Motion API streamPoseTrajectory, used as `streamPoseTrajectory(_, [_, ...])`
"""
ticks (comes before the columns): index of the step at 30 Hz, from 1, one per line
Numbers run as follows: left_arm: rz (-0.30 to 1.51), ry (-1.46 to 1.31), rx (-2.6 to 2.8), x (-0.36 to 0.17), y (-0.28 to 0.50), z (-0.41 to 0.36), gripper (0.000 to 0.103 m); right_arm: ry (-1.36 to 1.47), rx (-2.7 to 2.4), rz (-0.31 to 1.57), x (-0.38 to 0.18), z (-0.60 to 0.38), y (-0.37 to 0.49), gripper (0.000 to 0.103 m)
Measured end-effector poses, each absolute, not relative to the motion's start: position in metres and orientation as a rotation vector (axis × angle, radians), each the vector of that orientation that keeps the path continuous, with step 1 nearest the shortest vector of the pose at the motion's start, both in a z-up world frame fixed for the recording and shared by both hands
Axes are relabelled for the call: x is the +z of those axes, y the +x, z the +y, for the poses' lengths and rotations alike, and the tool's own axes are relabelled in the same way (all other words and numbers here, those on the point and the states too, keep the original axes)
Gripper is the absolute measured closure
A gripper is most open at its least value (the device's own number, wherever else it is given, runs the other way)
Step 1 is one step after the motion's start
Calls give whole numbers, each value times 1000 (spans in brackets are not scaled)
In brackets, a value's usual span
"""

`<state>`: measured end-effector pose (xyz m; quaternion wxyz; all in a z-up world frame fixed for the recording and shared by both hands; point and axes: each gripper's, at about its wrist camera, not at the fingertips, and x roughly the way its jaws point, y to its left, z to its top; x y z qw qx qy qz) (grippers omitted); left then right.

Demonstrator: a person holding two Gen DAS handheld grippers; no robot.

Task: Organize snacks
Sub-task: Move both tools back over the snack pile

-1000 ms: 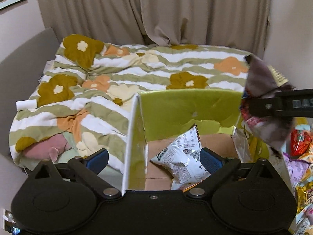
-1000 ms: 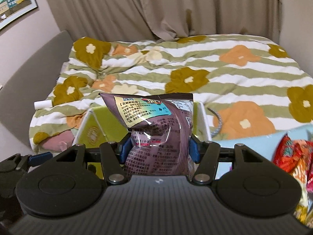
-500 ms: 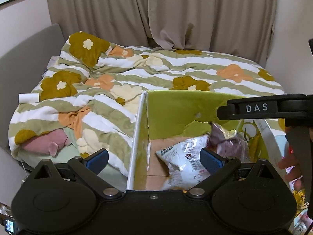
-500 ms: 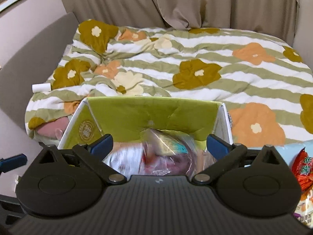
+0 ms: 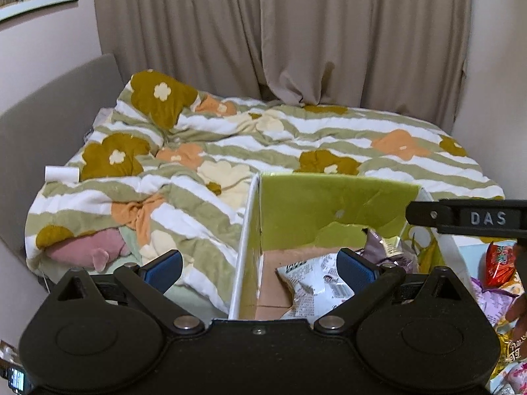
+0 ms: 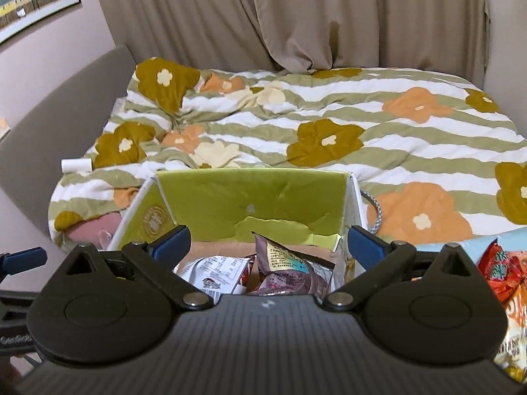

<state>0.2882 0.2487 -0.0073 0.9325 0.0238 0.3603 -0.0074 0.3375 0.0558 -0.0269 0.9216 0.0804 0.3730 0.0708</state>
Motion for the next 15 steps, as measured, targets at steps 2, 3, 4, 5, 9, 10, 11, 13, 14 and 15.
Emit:
streamPoseTrajectory(2, [716, 59, -30, -2, 284, 246, 1, 165, 134, 751, -20, 54, 328, 0])
streamPoseTrajectory(3, [708, 61, -40, -1, 282, 245, 1, 161, 122, 741, -17, 54, 323, 0])
streamPoseTrajectory(4, [699, 60, -56, 1, 280, 243, 1, 159, 112, 729, -13, 52, 317, 0])
streamPoseTrajectory(5, [694, 59, -74, 3, 277, 241, 1, 158, 108, 721, -10, 51, 311, 0])
streamPoseTrajectory(9, [701, 36, -143, 10, 265, 229, 2, 173, 83, 691, 1, 37, 286, 0])
streamPoseTrajectory(10, [695, 31, -153, 12, 260, 224, 2, 178, 85, 687, 4, 32, 280, 0])
streamPoseTrajectory(11, [689, 30, -164, 14, 255, 218, 2, 180, 83, 683, 7, 26, 274, 0])
streamPoseTrajectory(13, [681, 35, -188, 17, 244, 205, 2, 173, 71, 680, 13, 12, 259, 0])
streamPoseTrajectory(14, [682, 40, -198, 18, 238, 196, 2, 164, 63, 688, 15, 4, 252, 0])
streamPoseTrajectory(15, [684, 43, -204, 18, 234, 191, 2, 160, 54, 695, 16, -4, 245, 0])
